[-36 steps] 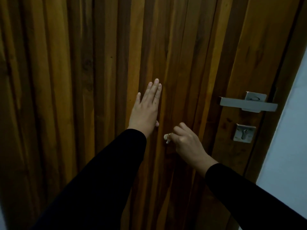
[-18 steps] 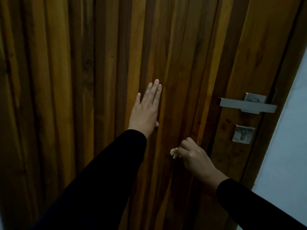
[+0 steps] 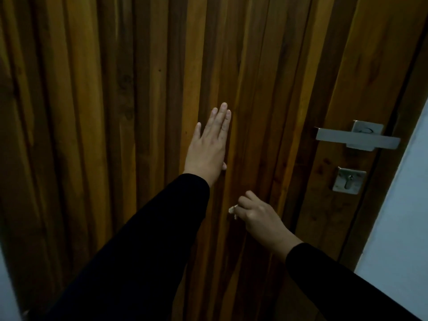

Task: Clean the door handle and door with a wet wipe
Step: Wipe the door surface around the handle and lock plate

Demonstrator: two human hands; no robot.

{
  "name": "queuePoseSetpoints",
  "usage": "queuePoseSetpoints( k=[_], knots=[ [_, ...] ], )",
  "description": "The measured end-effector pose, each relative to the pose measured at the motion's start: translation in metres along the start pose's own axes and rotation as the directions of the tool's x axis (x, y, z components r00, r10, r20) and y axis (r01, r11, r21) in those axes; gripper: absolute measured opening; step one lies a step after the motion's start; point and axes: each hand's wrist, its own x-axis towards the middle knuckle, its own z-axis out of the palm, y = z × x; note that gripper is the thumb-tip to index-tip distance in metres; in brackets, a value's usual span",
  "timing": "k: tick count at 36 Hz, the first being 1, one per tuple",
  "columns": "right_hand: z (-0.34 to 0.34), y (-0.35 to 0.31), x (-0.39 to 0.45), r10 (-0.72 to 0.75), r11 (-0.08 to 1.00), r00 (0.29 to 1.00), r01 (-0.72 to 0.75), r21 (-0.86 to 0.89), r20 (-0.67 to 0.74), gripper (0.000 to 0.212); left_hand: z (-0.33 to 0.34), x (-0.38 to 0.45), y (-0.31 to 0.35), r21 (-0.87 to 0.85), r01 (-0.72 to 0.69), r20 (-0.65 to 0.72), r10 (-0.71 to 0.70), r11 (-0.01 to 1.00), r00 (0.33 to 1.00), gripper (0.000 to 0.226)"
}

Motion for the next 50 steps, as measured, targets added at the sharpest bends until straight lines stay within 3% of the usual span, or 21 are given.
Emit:
queuePoseSetpoints(
  k=[12, 16, 19, 21, 26, 31, 36, 41, 45, 48, 50],
  knots=[
    [-0.008, 0.017, -0.014, -0.180, 0.973, 0.951, 0.210, -0.099, 0.251, 0.005, -0.001, 0.000, -0.001, 0.026, 0.003, 0.008, -0.003, 1.000, 1.000, 0.117],
    [-0.017, 0.026, -0.026, -0.080, 0.989, 0.987, 0.097, -0.111, 0.142, 0.003, 0.000, -0.001, -0.001, 0.027, -0.007, -0.011, 0.007, 1.000, 1.000, 0.111],
    [-0.026, 0.033, -0.028, 0.027, 0.997, 0.999, -0.029, -0.068, -0.027, 0.019, 0.001, -0.001, -0.001, 0.022, -0.006, -0.013, 0.006, 1.000, 1.000, 0.112],
    [-0.031, 0.033, -0.025, 0.049, 0.997, 0.996, -0.053, -0.052, -0.070, 0.010, 0.000, -0.001, -0.001, 0.017, -0.004, -0.004, 0.004, 1.000, 1.000, 0.112],
    [-0.031, 0.019, -0.011, 0.061, 0.998, 0.998, -0.061, 0.008, -0.013, 0.021, -0.003, -0.002, 0.002, 0.036, 0.011, 0.006, -0.011, 0.999, 1.000, 0.114],
    [-0.016, 0.008, -0.005, 0.037, 0.999, 0.994, -0.033, -0.036, 0.105, 0.013, -0.004, -0.004, 0.003, 0.066, 0.011, 0.001, -0.011, 0.998, 1.000, 0.111],
    [-0.021, 0.014, -0.014, -0.058, 0.990, 0.990, 0.073, -0.119, 0.129, 0.004, -0.005, -0.002, 0.004, 0.094, 0.012, 0.013, -0.014, 0.995, 1.000, 0.110],
    [-0.040, 0.028, -0.016, 0.071, 0.995, 0.996, -0.075, -0.065, -0.059, 0.030, -0.002, -0.002, 0.004, 0.103, 0.019, 0.019, -0.021, 0.994, 1.000, 0.110],
    [-0.071, 0.045, -0.008, 0.261, 0.961, 0.901, -0.277, 0.003, -0.345, 0.022, -0.001, 0.000, 0.001, 0.083, 0.020, 0.046, -0.024, 0.996, 0.999, 0.111],
    [-0.084, 0.057, -0.001, 0.489, 0.870, 0.743, -0.454, 0.192, -0.456, 0.013, -0.001, 0.001, 0.001, 0.052, 0.021, 0.059, -0.024, 0.998, 0.998, 0.111],
    [-0.089, 0.061, 0.004, 0.613, 0.790, 0.646, -0.515, 0.334, -0.454, 0.016, -0.001, 0.002, 0.001, 0.037, 0.022, 0.061, -0.024, 0.999, 0.998, 0.110]
  ],
)
